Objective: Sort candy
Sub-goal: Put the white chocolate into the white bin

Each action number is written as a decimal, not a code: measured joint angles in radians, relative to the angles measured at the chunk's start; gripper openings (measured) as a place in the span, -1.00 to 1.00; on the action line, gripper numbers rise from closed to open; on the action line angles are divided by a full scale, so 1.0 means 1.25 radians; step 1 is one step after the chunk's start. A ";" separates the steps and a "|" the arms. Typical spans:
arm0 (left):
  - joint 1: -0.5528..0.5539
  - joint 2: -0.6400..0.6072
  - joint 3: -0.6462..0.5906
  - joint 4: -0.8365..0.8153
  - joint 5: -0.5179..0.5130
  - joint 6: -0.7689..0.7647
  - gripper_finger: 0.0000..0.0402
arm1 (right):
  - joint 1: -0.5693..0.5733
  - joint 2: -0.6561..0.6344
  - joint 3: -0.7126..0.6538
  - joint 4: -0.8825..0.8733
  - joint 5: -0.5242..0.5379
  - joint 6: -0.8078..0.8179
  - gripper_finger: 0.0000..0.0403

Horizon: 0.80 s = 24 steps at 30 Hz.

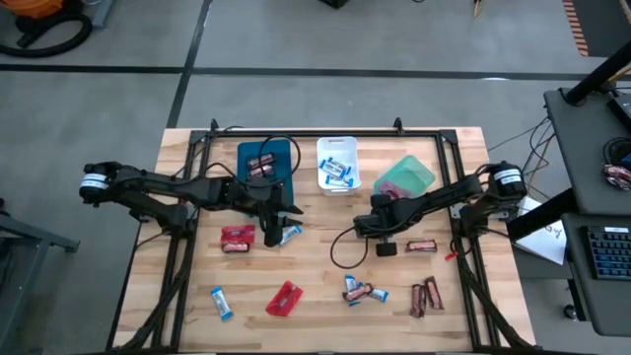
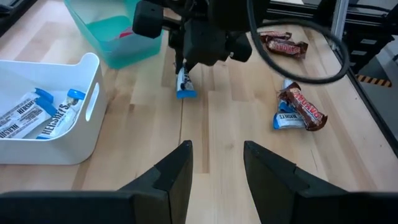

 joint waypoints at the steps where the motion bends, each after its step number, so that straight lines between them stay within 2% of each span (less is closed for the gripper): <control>1: 0.000 0.000 0.000 0.000 0.000 0.000 -0.37 | 0.000 -0.006 0.004 -0.005 0.001 0.000 -0.87; 8: 0.000 0.000 0.001 -0.012 0.000 0.000 -0.37 | -0.002 -0.038 0.101 -0.018 0.011 -0.036 -0.84; 13: 0.000 -0.009 0.007 -0.095 -0.008 -0.015 -0.37 | -0.033 -0.037 0.208 -0.032 0.115 -0.135 -0.85; 17: -0.001 -0.031 0.007 -0.208 -0.022 -0.060 -0.37 | -0.092 -0.037 0.282 -0.015 0.173 -0.233 -0.85; 24: -0.015 -0.072 0.007 -0.356 -0.036 -0.133 -0.37 | -0.239 -0.036 0.334 0.060 0.153 -0.387 -0.85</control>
